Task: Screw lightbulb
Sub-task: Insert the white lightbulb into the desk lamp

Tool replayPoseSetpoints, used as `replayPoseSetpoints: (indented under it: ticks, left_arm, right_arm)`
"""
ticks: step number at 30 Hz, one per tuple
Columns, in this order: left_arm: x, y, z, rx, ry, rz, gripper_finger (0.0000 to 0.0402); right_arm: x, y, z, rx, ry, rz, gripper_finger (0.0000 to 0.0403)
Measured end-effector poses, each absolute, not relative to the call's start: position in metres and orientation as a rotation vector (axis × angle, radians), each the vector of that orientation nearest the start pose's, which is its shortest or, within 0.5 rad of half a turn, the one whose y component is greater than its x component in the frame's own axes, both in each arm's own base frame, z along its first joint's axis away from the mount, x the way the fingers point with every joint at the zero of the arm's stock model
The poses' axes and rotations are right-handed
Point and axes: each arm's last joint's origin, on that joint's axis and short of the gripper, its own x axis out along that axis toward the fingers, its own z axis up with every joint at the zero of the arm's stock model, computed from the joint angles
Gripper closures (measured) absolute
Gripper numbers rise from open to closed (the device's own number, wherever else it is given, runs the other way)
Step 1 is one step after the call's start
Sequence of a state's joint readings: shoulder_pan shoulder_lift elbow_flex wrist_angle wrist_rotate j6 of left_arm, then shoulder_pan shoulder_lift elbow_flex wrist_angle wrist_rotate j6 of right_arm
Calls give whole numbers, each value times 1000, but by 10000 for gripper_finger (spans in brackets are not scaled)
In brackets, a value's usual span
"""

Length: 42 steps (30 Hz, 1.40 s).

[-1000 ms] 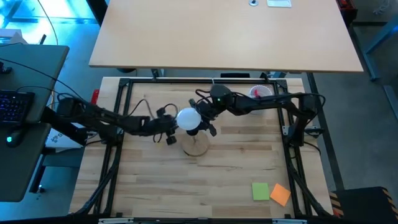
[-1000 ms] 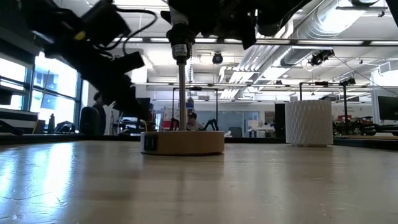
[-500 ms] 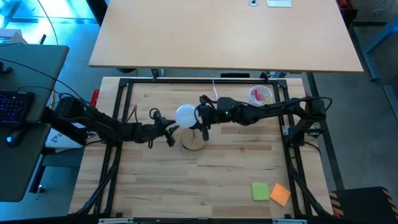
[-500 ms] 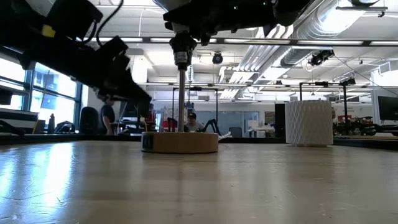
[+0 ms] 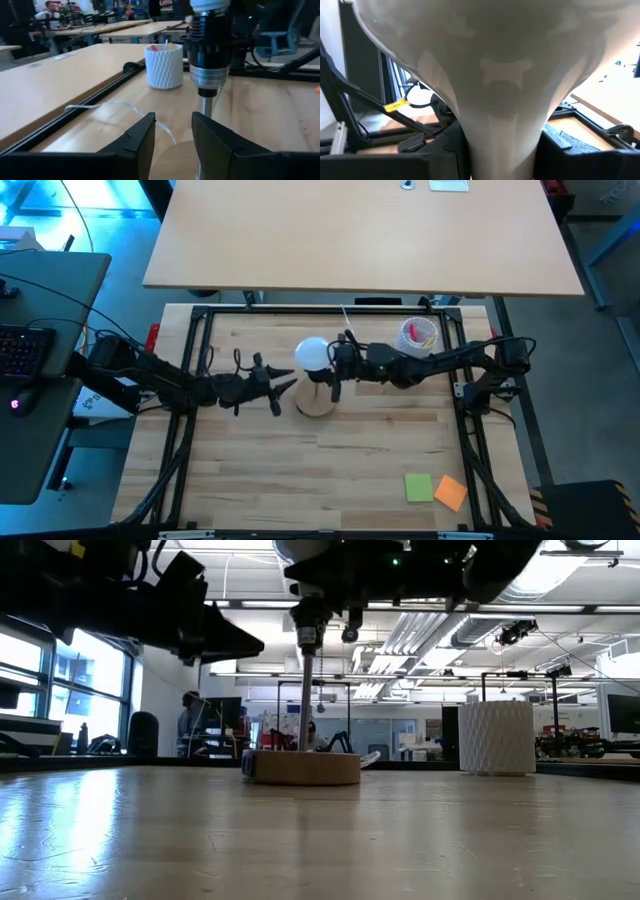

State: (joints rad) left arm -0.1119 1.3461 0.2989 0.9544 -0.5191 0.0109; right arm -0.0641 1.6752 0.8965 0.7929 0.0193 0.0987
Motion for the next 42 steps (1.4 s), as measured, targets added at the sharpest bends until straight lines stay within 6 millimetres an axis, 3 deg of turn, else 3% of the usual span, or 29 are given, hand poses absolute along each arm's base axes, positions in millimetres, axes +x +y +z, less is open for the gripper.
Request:
replayPoseSetpoints:
  ticks: [12,25,31,35,42]
  left_arm:
    - [231,4,176,11,29,347,190]
    - [242,3,187,53,-13,264,190]
    - [248,2,182,64,13,262,190]
    - [249,2,179,58,23,262,190]
    - [250,1,178,60,31,258,190]
  right_arm:
    - [339,-24,225,158,-176,-128,269]
    - [346,-27,237,6,-205,-48,269]
    - [347,-34,245,-9,-241,27,269]
    - [344,-44,250,-4,-288,79,269]
    - [336,-69,253,36,-280,333,269]
